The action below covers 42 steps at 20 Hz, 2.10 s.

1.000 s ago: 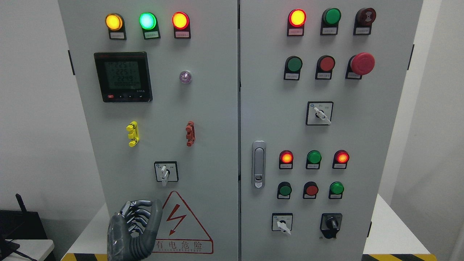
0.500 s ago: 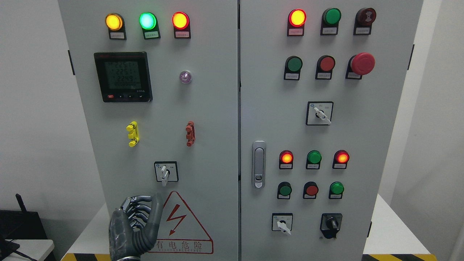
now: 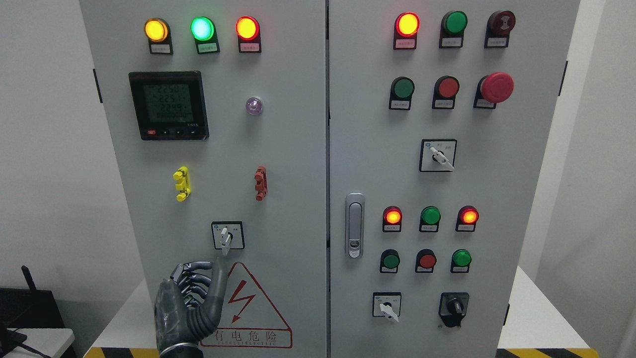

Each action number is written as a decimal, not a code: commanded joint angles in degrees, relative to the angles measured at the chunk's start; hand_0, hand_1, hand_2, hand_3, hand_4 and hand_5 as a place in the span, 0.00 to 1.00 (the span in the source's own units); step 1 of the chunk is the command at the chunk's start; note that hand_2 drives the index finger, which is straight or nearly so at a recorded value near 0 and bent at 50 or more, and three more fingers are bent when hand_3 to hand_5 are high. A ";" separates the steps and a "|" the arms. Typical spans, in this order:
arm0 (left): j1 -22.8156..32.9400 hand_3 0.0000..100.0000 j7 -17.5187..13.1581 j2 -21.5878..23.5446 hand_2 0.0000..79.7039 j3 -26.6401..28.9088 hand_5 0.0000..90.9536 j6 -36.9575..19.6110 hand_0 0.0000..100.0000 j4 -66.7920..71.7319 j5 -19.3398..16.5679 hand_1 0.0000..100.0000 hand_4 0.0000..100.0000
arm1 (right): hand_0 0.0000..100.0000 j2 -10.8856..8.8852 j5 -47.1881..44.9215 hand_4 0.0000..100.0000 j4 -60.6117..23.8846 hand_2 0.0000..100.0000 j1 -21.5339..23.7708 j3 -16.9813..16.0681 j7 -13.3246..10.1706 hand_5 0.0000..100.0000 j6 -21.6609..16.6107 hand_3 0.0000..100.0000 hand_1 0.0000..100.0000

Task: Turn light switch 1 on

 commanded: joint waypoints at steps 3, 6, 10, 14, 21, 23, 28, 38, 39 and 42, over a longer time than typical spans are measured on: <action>-2.64 0.75 0.12 -0.41 0.57 -0.83 0.97 2.36 0.28 0.15 0.01 0.40 0.83 | 0.12 0.02 -1.40 0.00 0.00 0.00 0.02 0.97 -0.04 0.00 -0.05 0.00 0.39; -3.08 0.75 0.20 -0.41 0.57 -0.83 0.97 2.80 0.28 0.32 0.01 0.40 0.83 | 0.12 -0.07 -1.40 0.00 0.00 0.00 0.02 0.97 -0.04 0.00 -0.05 0.00 0.39; -3.52 0.74 0.55 -0.41 0.56 -0.83 0.97 4.12 0.28 0.32 0.10 0.42 0.83 | 0.12 -0.07 -1.40 0.00 0.00 0.00 0.02 0.97 -0.04 0.00 0.04 0.00 0.39; -4.04 0.74 0.55 -0.41 0.56 -0.92 0.97 4.82 0.22 0.32 0.10 0.47 0.83 | 0.12 0.02 -1.40 0.00 0.00 0.00 -0.07 0.97 -0.04 0.00 -0.05 0.00 0.39; -5.10 0.74 0.55 -0.41 0.56 -1.18 0.97 6.23 0.20 0.41 0.36 0.51 0.83 | 0.12 -0.07 -1.40 0.00 0.00 0.00 0.02 0.97 -0.04 0.00 -0.05 0.00 0.39; -5.19 0.74 0.55 -0.41 0.56 -1.18 0.97 6.49 0.20 0.50 0.45 0.51 0.83 | 0.12 0.02 -1.40 0.00 0.00 0.00 0.02 0.97 -0.04 0.00 0.04 0.00 0.39; -5.54 0.75 0.55 -0.41 0.57 -1.18 0.97 7.19 0.20 0.50 0.62 0.50 0.83 | 0.12 0.02 -1.40 0.00 0.00 0.00 0.02 0.97 -0.04 0.00 -0.05 0.00 0.39; -6.16 0.76 0.55 -0.41 0.59 -1.36 0.97 9.31 0.20 0.76 1.85 0.47 0.84 | 0.12 -0.07 -1.40 0.00 0.00 0.00 -0.07 0.97 -0.04 0.00 0.04 0.00 0.39; -6.24 0.76 0.55 -0.41 0.59 -1.53 0.97 9.48 0.20 0.76 1.94 0.46 0.84 | 0.12 0.02 -1.40 0.00 0.00 0.00 0.02 0.97 -0.04 0.00 -0.05 0.00 0.39; -6.51 0.76 0.55 -0.41 0.60 -1.71 0.97 9.57 0.20 0.76 2.03 0.45 0.84 | 0.12 0.02 -1.40 0.00 0.00 0.00 0.02 0.97 -0.04 0.00 0.04 0.00 0.39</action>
